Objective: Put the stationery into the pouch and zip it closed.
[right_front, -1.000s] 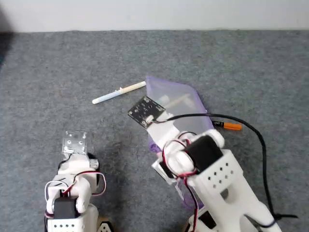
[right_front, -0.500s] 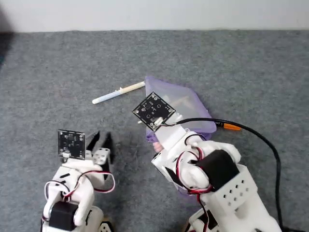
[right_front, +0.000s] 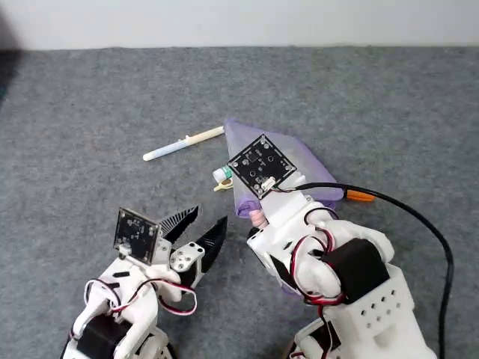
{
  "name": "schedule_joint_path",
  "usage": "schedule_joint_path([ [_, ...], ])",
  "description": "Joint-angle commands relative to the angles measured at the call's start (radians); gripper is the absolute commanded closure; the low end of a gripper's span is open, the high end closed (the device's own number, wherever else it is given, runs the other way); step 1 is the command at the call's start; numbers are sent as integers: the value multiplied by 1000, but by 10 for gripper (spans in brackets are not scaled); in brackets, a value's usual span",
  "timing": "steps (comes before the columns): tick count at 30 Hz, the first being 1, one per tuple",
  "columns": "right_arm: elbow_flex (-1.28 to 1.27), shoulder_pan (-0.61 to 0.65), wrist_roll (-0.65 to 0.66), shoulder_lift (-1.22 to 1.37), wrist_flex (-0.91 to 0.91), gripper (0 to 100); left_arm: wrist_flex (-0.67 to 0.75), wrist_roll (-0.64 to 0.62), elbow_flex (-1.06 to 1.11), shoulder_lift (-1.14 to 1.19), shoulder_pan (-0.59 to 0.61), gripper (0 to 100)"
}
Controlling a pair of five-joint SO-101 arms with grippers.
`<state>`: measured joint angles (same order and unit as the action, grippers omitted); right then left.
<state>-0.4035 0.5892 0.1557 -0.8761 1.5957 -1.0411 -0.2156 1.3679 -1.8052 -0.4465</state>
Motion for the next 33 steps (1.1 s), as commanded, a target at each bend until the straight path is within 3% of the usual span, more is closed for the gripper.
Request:
schedule_joint_path([
  [1, 5, -12, -6, -18, -16, 989, 28, -49, -90, -6, -15, 837],
  [9, 5, -10, -6, -15, -13, 989, 54, -51, -56, -6, -17, 837],
  [14, 5, -10, -6, -15, -13, 989, 54, -52, -47, -6, -92, 837],
  [27, 5, -8, -6, -15, -5, 989, 163, -46, 53, -6, -89, 837],
  [33, 5, 71, -6, -15, -5, 989, 224, -29, 71, 66, -89, 837],
])
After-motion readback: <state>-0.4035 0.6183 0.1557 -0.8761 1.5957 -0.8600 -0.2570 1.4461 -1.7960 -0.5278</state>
